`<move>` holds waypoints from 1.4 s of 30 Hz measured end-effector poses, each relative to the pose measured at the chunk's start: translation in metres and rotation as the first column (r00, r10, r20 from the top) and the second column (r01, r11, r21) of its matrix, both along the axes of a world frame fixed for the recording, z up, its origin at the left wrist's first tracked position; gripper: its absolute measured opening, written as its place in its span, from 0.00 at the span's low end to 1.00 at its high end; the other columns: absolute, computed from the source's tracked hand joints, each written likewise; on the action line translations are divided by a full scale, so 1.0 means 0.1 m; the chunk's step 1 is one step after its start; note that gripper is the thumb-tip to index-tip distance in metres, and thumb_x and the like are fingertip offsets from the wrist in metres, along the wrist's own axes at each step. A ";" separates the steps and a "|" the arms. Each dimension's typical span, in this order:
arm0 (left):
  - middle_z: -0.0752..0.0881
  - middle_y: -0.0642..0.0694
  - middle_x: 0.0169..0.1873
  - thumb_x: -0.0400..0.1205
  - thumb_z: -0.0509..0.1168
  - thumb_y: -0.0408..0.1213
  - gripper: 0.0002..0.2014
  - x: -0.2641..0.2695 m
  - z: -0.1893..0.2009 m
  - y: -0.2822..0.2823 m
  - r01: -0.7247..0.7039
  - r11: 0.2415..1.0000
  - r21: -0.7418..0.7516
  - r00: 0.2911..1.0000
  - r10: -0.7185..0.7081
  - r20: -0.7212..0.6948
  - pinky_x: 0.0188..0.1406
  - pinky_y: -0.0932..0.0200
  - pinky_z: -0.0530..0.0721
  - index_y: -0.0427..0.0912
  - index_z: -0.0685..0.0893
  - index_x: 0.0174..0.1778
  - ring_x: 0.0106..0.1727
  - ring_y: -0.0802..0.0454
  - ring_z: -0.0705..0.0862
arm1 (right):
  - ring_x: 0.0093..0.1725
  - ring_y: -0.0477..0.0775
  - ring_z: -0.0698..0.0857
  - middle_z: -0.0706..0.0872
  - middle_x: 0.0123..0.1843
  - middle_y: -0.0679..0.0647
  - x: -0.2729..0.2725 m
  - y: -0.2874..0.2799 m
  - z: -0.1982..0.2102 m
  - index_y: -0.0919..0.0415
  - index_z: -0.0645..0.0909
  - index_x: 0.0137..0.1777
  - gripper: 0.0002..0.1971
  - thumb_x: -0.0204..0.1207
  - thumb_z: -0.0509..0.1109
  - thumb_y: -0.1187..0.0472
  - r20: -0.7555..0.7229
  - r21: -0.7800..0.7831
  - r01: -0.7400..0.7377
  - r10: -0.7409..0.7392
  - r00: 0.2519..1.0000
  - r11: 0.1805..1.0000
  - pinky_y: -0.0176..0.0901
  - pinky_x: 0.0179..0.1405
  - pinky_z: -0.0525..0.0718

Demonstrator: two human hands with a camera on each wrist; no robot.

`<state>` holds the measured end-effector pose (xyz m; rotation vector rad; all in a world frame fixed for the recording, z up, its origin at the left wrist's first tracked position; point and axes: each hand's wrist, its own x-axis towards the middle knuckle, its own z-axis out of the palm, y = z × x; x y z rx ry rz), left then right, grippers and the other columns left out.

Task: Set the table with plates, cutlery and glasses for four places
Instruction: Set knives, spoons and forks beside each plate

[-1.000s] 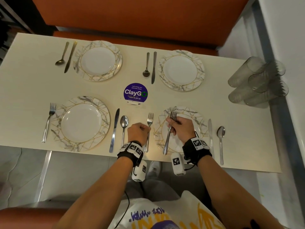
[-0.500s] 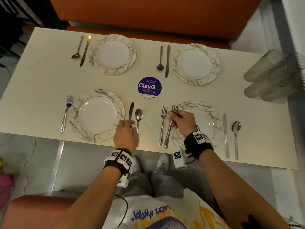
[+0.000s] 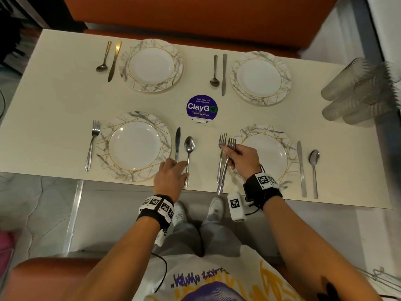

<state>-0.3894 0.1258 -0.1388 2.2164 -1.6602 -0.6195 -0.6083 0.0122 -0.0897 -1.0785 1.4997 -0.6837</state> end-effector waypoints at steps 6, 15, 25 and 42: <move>0.81 0.45 0.53 0.83 0.73 0.45 0.15 -0.01 0.00 0.01 -0.029 1.000 0.005 0.999 0.029 -0.036 0.40 0.48 0.87 0.52 0.87 0.66 0.55 0.45 0.79 | 0.22 0.45 0.77 0.86 0.31 0.55 0.03 0.00 -0.04 0.64 0.92 0.52 0.08 0.79 0.77 0.60 0.020 -0.004 0.011 -0.011 1.000 1.000 0.35 0.22 0.76; 0.80 0.38 0.59 0.84 0.70 0.31 0.16 -0.02 -0.03 0.01 -0.112 0.994 0.007 0.994 0.112 -0.020 0.45 0.46 0.89 0.37 0.84 0.69 0.58 0.40 0.81 | 0.22 0.45 0.78 0.87 0.33 0.56 0.02 -0.01 -0.09 0.65 0.92 0.52 0.08 0.79 0.78 0.60 0.026 0.007 -0.002 0.002 1.000 1.000 0.34 0.21 0.76; 0.81 0.37 0.58 0.83 0.70 0.25 0.15 0.02 -0.08 0.04 -0.101 0.995 -0.027 0.994 0.099 -0.048 0.47 0.47 0.88 0.35 0.86 0.66 0.56 0.38 0.81 | 0.25 0.47 0.79 0.88 0.32 0.54 0.03 -0.04 -0.15 0.62 0.93 0.53 0.08 0.78 0.78 0.59 0.025 0.019 -0.009 0.008 1.000 1.000 0.36 0.23 0.77; 0.80 0.40 0.57 0.87 0.67 0.34 0.11 -0.02 0.04 0.00 -0.122 0.983 -0.138 0.990 0.109 -0.092 0.44 0.47 0.89 0.40 0.87 0.64 0.56 0.42 0.81 | 0.26 0.48 0.81 0.90 0.34 0.57 0.05 -0.07 -0.13 0.61 0.93 0.51 0.08 0.78 0.78 0.57 0.006 0.014 -0.024 0.024 1.000 1.000 0.41 0.26 0.79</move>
